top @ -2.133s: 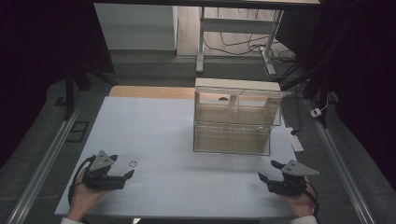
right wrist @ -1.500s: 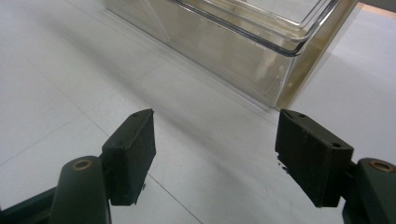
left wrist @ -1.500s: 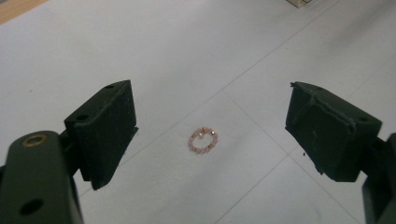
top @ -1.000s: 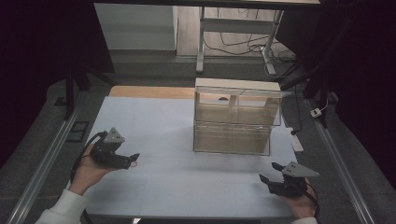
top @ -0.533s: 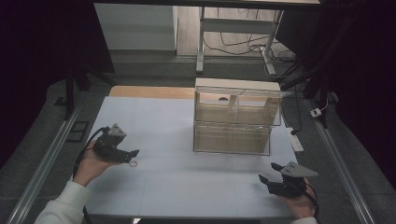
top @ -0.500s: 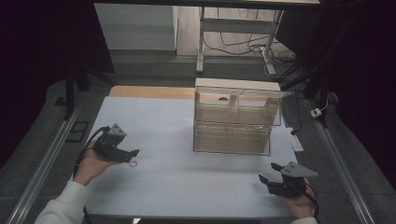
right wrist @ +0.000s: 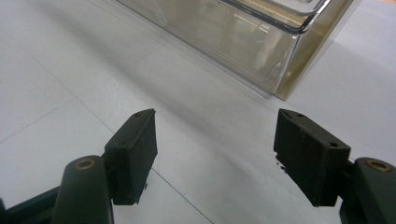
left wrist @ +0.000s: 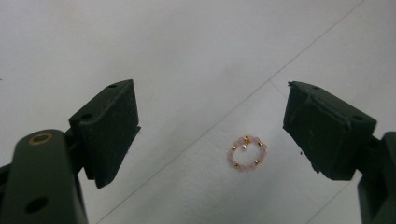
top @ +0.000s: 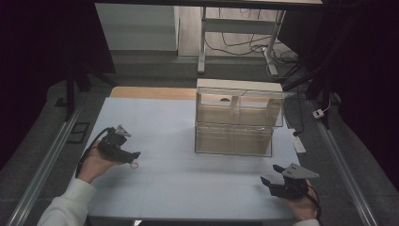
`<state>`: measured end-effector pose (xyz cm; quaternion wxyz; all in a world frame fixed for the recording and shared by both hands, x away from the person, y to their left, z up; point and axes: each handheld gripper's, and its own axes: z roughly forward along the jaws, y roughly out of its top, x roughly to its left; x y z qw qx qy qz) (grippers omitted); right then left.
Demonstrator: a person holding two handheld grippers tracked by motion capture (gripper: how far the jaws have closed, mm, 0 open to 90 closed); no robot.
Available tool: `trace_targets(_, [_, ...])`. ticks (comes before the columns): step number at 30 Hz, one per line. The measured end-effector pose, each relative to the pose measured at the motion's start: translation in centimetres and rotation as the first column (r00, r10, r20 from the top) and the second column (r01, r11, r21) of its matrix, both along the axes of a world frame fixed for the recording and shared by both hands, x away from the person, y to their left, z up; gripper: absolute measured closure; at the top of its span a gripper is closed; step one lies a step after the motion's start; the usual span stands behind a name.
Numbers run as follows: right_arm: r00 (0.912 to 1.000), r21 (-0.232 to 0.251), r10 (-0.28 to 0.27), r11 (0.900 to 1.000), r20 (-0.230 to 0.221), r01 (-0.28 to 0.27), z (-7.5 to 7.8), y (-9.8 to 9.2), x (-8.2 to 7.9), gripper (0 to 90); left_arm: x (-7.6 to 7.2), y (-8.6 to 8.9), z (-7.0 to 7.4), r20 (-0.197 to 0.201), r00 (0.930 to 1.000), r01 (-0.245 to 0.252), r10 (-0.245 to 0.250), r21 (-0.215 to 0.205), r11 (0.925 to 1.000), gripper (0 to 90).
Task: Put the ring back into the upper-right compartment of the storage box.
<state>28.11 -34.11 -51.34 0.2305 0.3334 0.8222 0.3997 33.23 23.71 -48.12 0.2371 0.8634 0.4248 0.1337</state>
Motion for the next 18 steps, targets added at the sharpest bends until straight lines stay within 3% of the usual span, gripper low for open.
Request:
trace_targets(5, [1.0, -0.005, 0.002, 1.0, -0.001, -0.002, 0.0, 0.1, 0.0, 30.0, 0.1, 0.0, -0.8, -0.043, 0.999, 0.011, -0.01, 0.015, 0.9998, 20.5])
trace_targets(10, [1.0, -0.009, 0.003, 1.0, -0.005, -0.003, -0.1, 0.1, 0.0, 30.1, 0.3, -0.3, -1.4, -0.068, 0.9971, 0.035, -0.033, 0.031, 0.9989, 23.7])
trace_targets(18, [1.0, -0.011, 0.0, 1.0, -0.005, 0.0, -0.1, 0.0, 0.0, 30.1, 0.3, 0.1, -1.9, -0.097, 0.9948, 0.035, -0.032, 0.027, 0.999, 27.8])
